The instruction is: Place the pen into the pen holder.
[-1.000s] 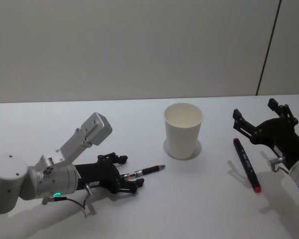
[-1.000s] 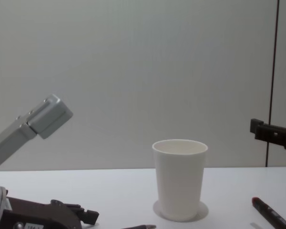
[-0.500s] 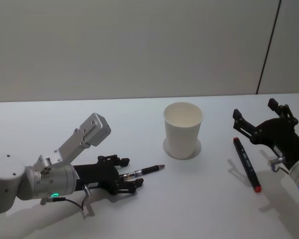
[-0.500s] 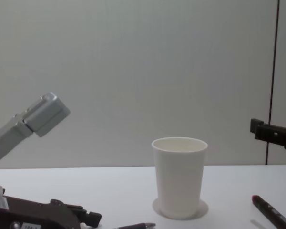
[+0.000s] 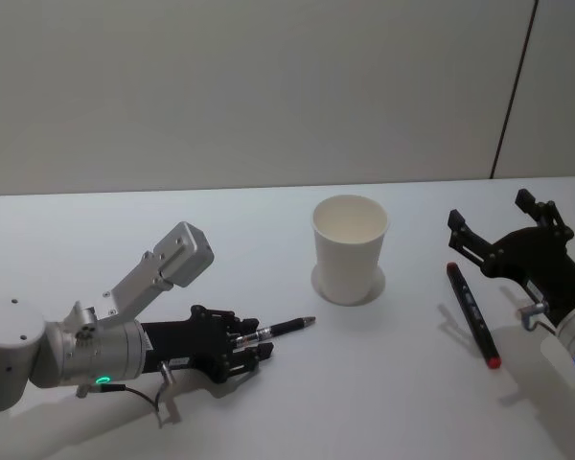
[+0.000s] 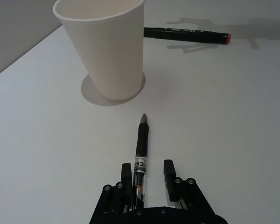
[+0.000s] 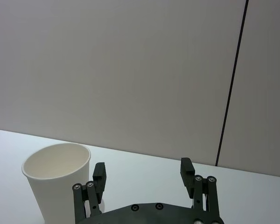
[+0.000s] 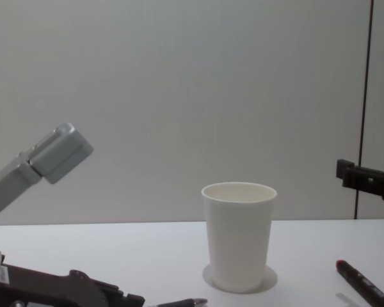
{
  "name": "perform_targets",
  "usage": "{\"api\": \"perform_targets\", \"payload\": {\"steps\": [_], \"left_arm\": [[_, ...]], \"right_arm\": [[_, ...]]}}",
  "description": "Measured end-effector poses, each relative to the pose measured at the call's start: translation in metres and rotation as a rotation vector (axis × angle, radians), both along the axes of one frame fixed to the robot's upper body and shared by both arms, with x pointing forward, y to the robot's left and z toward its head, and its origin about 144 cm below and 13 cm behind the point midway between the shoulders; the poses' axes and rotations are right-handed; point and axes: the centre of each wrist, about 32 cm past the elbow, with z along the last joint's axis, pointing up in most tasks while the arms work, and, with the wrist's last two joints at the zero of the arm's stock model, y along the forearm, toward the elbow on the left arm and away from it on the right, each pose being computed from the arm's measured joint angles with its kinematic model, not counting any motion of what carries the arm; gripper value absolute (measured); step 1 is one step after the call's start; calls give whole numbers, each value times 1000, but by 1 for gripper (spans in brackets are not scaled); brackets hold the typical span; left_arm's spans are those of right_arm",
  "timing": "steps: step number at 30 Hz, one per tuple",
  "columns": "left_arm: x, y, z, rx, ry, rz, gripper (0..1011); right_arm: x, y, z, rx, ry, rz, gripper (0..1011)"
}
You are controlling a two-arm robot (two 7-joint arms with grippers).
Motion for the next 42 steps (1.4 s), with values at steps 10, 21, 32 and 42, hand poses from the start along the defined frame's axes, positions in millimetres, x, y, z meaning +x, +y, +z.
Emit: {"api": "perform_targets", "payload": {"steps": [10,21,32,42], "left_arm": [[0,-2,1,18,2,1,346],[1,-5,1,46,-7,33,283],[1,-5,0,51,-25,80,211],[1,-1,-1,15,-17,80,152]], "right_arm": [[0,0,0,0,0,0,1001],[0,0,0,0,0,0,1002],[0,0,0,0,0,0,1001],[0,0,0,0,0,0,1002]]}}
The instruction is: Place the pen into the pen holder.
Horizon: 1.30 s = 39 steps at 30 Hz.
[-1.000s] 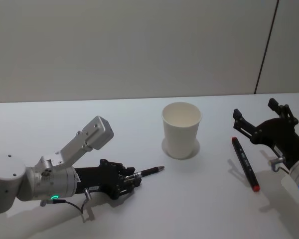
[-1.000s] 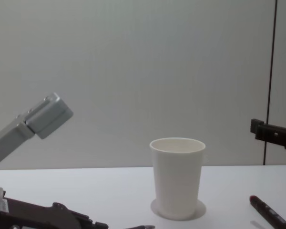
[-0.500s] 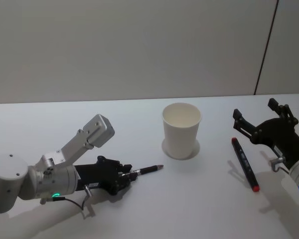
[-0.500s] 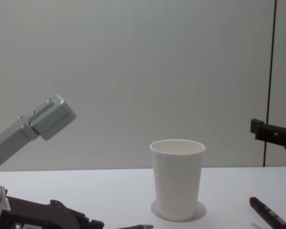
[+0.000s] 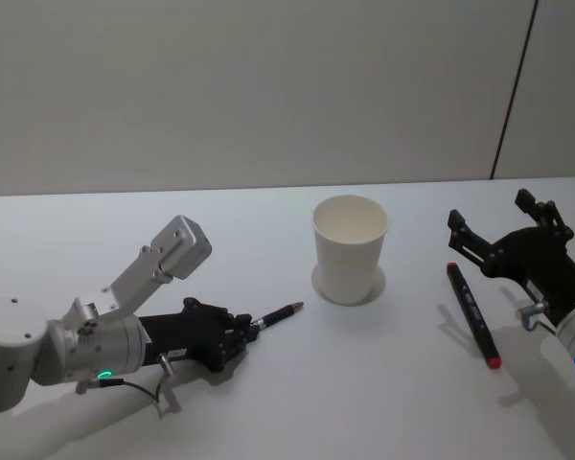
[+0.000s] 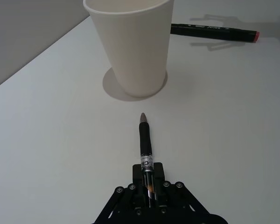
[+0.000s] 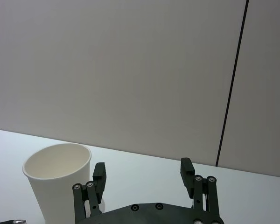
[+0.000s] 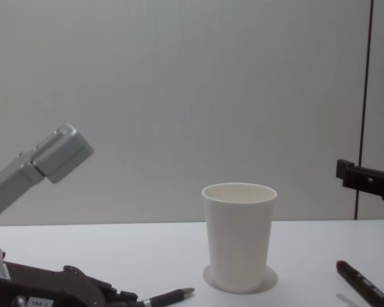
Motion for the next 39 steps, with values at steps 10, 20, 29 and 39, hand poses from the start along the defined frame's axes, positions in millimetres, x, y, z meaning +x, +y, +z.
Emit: {"api": "perform_targets", "payload": {"steps": [10,20,29,39], "left_arm": [[-1,4,0,-39,22,-20,140],[-5,7,-2,-96,29,-25,140],[-7,12,4,-167,-13,14,139],[-10,18,9,-247,-70,73,140]], "right_arm": [[0,0,0,0,0,0,1001],[0,0,0,0,0,0,1001],[0,0,0,0,0,0,1001],[0,0,0,0,0,0,1001]]}}
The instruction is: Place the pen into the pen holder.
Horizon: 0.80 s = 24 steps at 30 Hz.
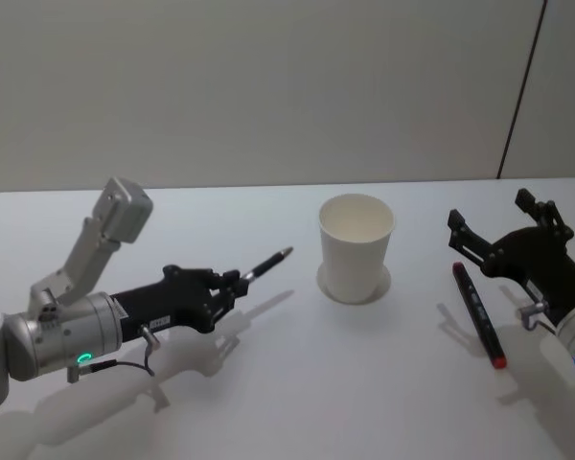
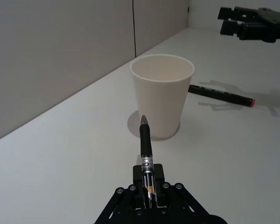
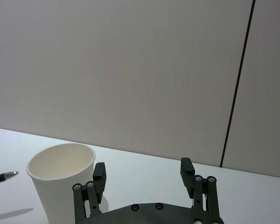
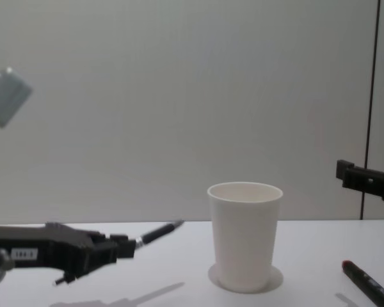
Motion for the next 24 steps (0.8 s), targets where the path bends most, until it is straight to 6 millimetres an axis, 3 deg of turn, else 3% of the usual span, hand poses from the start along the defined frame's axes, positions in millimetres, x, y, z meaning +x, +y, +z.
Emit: {"api": "perform_targets", "payload": {"steps": [24], "left_arm": [[-20,3,0,-151,-162,190,140]], "right_arm": [[0,0,0,0,0,0,1002]]}}
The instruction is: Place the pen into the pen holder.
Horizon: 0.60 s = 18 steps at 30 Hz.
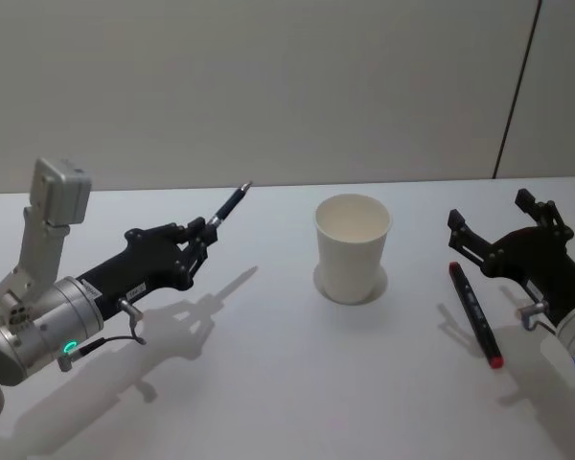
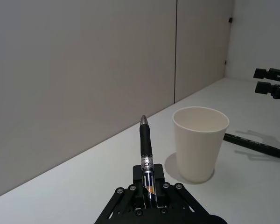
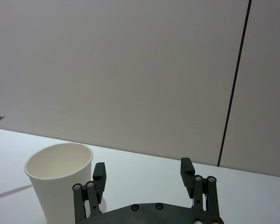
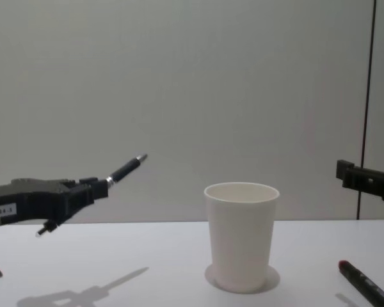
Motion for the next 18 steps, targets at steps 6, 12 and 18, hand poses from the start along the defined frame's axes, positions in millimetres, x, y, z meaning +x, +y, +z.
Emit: {"api": "perform_targets", "payload": {"steps": [6,12,18], "left_arm": [[-6,-3,-1,-25,-38,27,140],[-11,-6,-1,-42,-66,22,139],[-14,-12,-1,-54,-83,-15,140]], "right_arm": [[0,0,0,0,0,0,1002],[0,0,0,0,0,0,1001],[0,0,0,0,0,0,1001]]}}
